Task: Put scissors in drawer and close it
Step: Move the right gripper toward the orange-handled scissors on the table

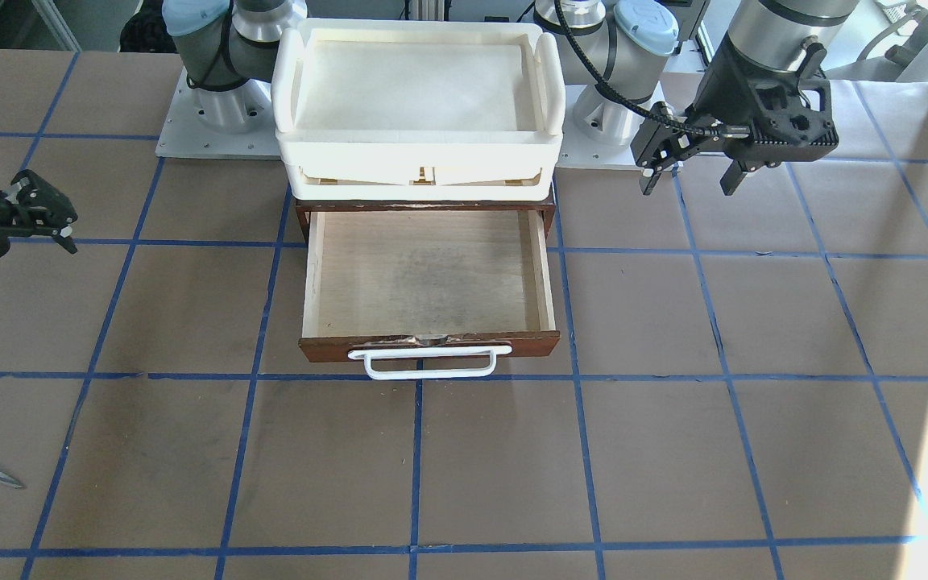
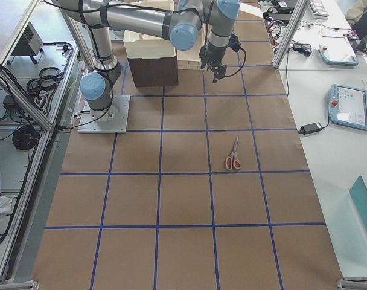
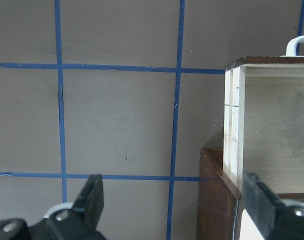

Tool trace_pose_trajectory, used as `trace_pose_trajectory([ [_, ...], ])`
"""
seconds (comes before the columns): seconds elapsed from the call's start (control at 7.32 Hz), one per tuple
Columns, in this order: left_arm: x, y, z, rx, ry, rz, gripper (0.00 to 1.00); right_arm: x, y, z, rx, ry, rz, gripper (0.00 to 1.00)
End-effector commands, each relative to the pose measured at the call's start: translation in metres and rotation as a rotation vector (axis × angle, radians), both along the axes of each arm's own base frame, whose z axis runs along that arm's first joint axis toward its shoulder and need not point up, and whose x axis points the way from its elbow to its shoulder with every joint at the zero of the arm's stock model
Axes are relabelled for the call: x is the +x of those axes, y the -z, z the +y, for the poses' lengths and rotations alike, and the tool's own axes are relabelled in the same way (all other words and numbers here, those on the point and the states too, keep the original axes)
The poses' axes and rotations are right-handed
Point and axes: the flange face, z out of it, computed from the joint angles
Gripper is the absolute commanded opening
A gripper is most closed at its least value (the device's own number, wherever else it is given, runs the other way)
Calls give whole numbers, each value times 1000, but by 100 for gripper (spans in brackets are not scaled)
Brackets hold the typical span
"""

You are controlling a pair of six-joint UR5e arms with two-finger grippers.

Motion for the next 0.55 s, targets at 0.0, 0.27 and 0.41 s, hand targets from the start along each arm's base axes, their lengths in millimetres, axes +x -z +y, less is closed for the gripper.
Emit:
trace_pose_trajectory([
  [0.0, 1, 6, -4, 14, -9, 3, 100, -88, 65, -27, -29, -279, -2, 99],
  [0.27, -1, -5, 6, -10, 5, 7, 100, -149, 128, -44, -84, -517, 20, 99],
  [0.41, -1, -6, 5, -15, -2, 12, 100, -155, 149, -53, -99, -608, 29, 96],
])
